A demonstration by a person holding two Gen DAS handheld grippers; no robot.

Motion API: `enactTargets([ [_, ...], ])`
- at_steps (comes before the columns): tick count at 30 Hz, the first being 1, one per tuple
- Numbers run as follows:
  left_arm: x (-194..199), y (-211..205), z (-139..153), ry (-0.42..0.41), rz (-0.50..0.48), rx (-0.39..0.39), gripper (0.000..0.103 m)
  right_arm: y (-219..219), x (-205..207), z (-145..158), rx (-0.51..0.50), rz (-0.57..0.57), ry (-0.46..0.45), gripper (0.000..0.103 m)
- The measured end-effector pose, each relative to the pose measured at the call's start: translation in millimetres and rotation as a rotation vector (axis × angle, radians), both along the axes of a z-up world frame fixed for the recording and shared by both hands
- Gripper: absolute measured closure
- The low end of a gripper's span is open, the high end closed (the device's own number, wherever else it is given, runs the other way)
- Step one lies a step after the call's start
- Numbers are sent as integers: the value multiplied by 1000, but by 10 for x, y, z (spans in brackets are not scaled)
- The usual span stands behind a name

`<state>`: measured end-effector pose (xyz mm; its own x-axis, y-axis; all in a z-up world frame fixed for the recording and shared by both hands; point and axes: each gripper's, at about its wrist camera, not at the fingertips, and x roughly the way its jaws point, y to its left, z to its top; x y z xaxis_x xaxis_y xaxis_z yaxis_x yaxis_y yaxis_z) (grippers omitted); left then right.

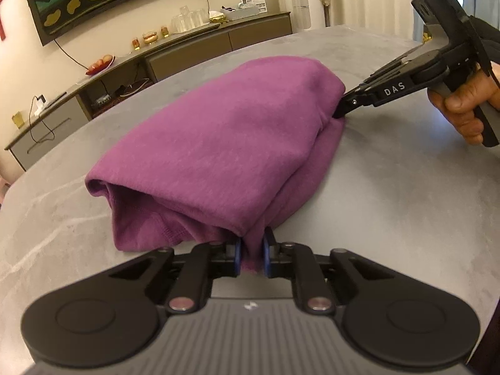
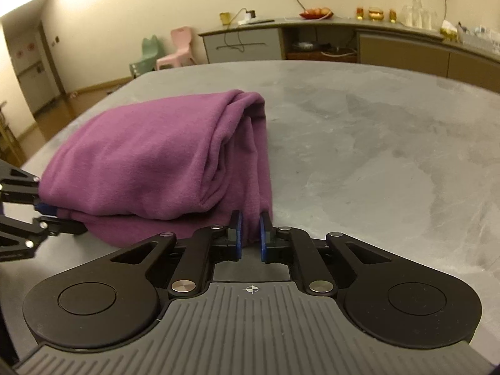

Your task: Fold clothes

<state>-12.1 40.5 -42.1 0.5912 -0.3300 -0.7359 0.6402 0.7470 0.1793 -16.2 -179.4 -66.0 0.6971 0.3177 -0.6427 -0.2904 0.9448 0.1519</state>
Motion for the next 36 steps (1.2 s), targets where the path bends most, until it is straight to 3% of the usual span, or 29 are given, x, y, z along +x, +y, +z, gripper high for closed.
enactTargets([
  [5,-130,163,212,18,8,-133,82,-24,-22,70,-19,-19,33,98],
  [7,-208,272,351,3,22,-226,65,-93,-93,210,-18,-69,27,96],
  [12,-153,585,634,-2,74,-520,58,-36,-208,668,53,-65,-97,91],
  [14,35,661,640,16,154,-594,52,120,-136,778,61,-23,-127,78],
  [15,144,683,621,27,200,-614,51,213,-89,813,56,1,-144,78],
  [17,366,691,530,39,305,-609,52,409,37,787,28,50,-163,79],
  [20,546,657,355,141,342,-596,56,578,182,597,-13,102,-119,79],
  [23,516,408,126,253,268,-441,54,552,112,318,-73,161,11,79],
  [24,480,311,84,245,238,-384,47,498,43,300,-74,159,10,79],
  [27,388,65,0,205,162,-239,40,405,-30,249,-61,150,29,80],
  [31,389,-92,-18,153,137,-170,38,380,15,279,-50,144,44,80],
  [33,498,-124,-12,141,139,-178,41,372,63,314,-46,123,38,80],
  [36,610,-39,132,144,155,-254,52,380,185,428,-44,109,9,77],
])
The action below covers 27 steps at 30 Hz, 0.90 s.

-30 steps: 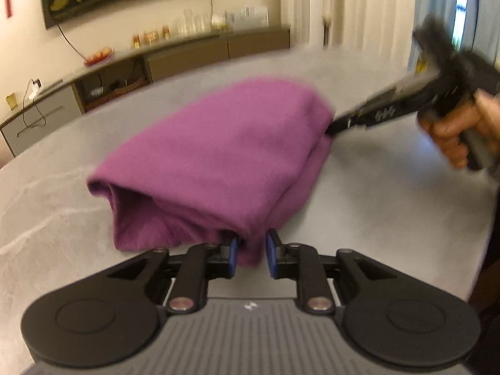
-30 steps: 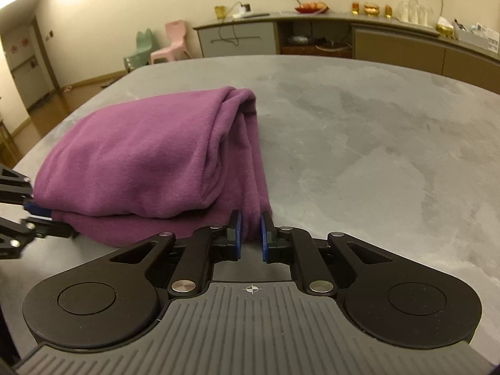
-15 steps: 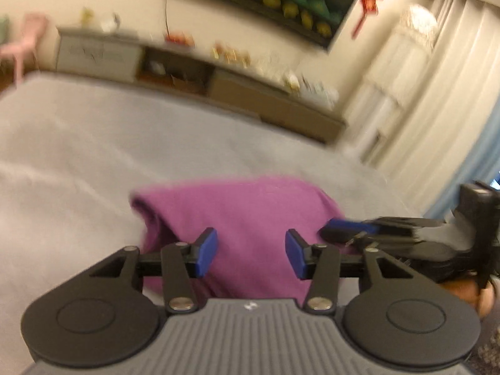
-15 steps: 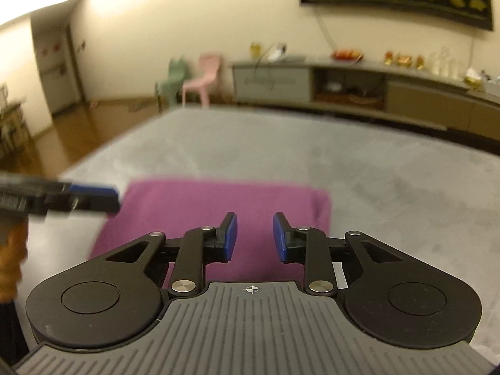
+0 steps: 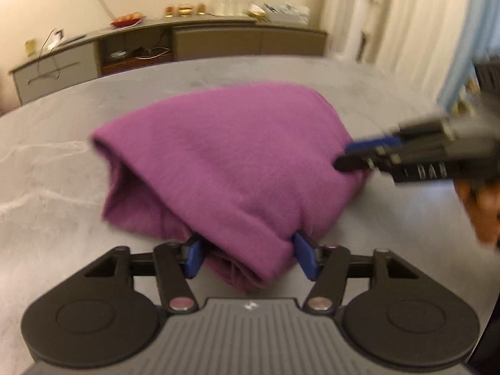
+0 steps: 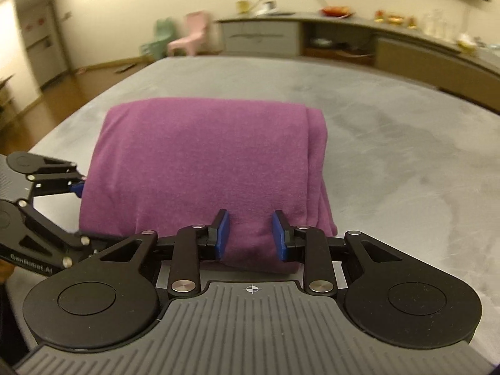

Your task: Fold clothes

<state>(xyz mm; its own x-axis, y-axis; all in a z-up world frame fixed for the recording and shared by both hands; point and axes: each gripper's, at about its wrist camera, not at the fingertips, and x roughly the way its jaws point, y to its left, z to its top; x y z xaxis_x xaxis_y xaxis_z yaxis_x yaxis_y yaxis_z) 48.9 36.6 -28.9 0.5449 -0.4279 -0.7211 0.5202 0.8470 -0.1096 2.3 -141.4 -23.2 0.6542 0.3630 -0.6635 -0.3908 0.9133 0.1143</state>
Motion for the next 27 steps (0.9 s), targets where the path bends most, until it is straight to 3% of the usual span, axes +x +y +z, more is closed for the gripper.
enactTargets([
  [3,-160,264,276,-52,-8,-105,50,8,122,114,4,-13,-30,74],
  [5,-277,489,464,-126,25,-187,49,13,203,190,6,-22,-50,57],
  [7,-193,623,609,-200,109,-237,47,19,285,266,9,-31,-70,55],
  [9,76,655,599,-198,206,-272,46,24,366,341,12,-40,-90,55],
  [13,338,604,338,-121,248,-225,47,43,539,434,5,-47,-115,56],
  [16,534,566,142,-64,278,-189,40,88,697,200,-69,-10,-55,59],
  [17,599,554,77,-45,289,-177,40,46,729,96,-84,-9,-25,53],
  [21,812,486,-154,20,317,-130,35,-386,849,-188,148,-45,110,46],
  [24,567,294,-74,-24,234,-98,44,-472,843,-158,186,-44,118,46],
  [27,322,103,7,-67,151,-67,44,-603,626,66,168,-100,33,50],
])
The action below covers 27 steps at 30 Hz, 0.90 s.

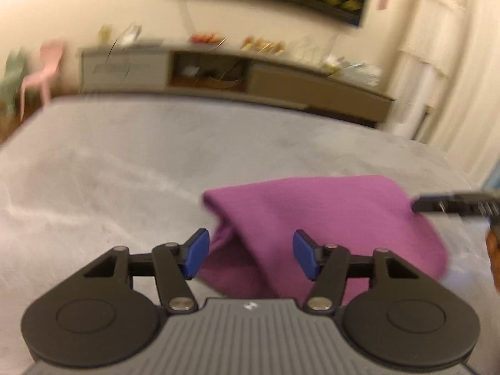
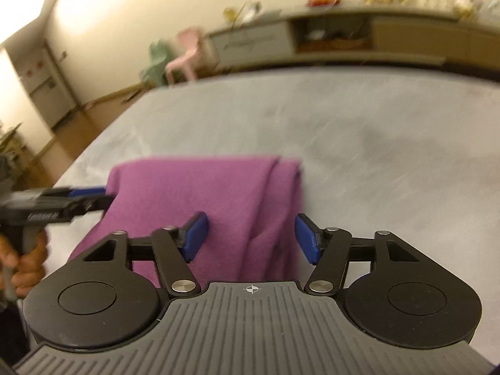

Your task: Fold clothes

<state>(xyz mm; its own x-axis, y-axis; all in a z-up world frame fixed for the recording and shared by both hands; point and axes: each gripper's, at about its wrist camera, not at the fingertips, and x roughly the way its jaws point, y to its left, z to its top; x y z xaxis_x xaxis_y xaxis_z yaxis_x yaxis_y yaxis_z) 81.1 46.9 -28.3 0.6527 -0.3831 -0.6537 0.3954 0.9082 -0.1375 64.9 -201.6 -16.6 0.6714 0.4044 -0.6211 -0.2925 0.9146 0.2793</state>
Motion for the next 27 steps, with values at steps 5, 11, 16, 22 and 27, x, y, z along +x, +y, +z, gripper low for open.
enactTargets([
  [5,-409,-319,134,-73,-134,63,43,-239,-379,70,29,-16,-31,50],
  [11,-667,-727,-37,-110,-245,249,41,-116,-467,-91,17,55,16,52],
  [16,-531,-822,-118,-164,-256,351,37,-47,-353,-337,-31,33,108,51],
  [22,-386,-926,-10,-196,-269,385,39,-135,-457,-152,-19,23,60,52],
  [27,-605,-1326,-56,-277,-463,432,37,-115,-454,-227,-55,50,66,96],
])
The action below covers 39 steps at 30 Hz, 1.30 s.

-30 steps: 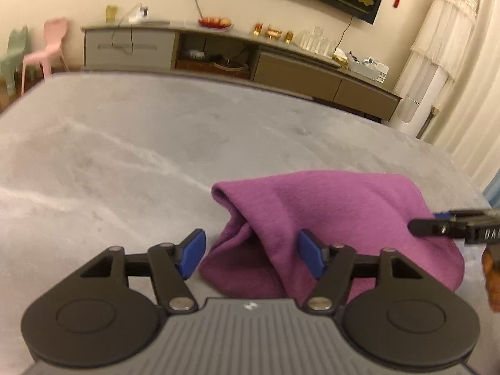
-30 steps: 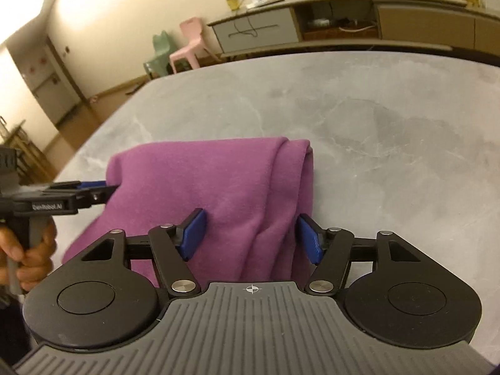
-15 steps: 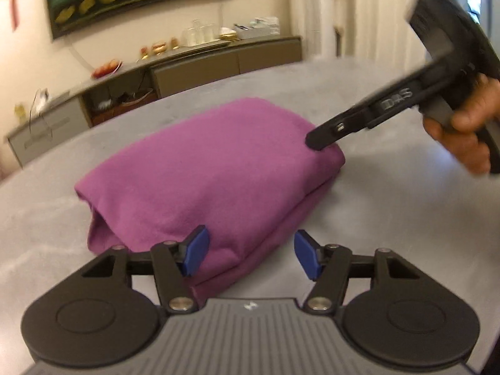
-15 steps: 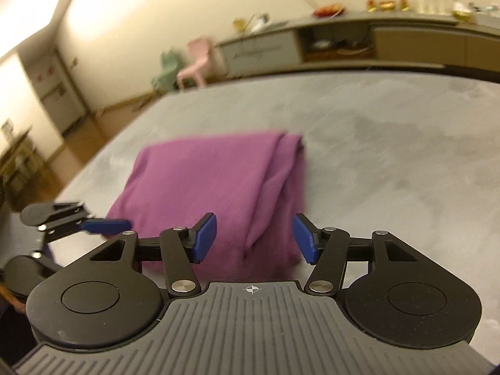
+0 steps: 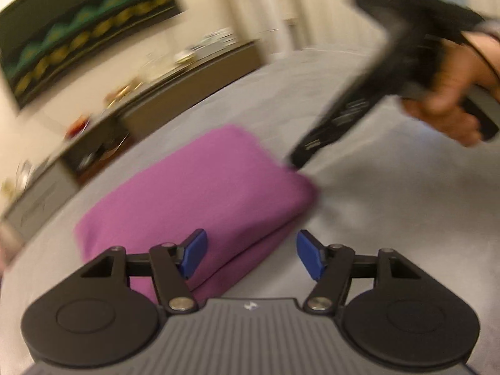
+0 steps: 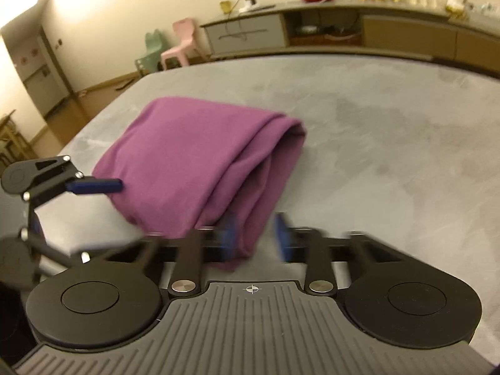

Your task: Fold clothes

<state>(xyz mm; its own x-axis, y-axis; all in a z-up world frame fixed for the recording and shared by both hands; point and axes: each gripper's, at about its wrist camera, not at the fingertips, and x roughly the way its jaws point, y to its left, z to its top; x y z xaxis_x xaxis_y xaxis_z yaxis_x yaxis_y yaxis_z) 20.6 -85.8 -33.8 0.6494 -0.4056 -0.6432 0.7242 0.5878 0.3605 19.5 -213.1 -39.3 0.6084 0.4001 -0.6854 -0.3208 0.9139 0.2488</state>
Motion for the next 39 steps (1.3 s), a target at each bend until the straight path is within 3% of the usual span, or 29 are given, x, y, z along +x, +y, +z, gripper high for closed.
enactTargets([
  [2,25,-122,-96,-28,-17,37,38,37,7,-47,-7,18,6,97],
  [4,32,-115,-83,-8,6,5,58,37,13,-76,-4,27,15,97],
  [5,35,-112,-76,3,17,-11,62,37,16,-90,-3,31,19,97],
  [7,41,-105,-62,24,39,-44,80,37,22,-119,-1,40,28,97],
  [12,57,-89,-27,76,96,-124,86,79,49,-147,-23,55,27,96],
  [17,73,-72,8,127,152,-204,83,109,30,-154,-38,55,18,96],
  [21,-6,47,139,157,135,-235,66,25,44,-141,-2,31,42,96],
  [23,-214,174,326,128,62,-217,60,-68,63,-84,8,-9,76,84],
  [24,-287,274,408,87,52,-210,52,-104,41,-19,14,-29,60,83],
  [27,-267,644,553,22,149,-232,51,-184,-106,265,31,-86,-65,83],
  [30,-8,897,451,52,294,-261,52,-104,-212,413,56,-79,-167,83],
  [32,155,940,261,98,343,-215,52,117,-210,317,59,-5,-179,84],
  [36,169,997,106,125,369,-184,49,347,-156,-14,-35,50,-114,81],
  [39,196,999,129,139,366,-209,48,429,-151,40,-46,61,-136,77],
])
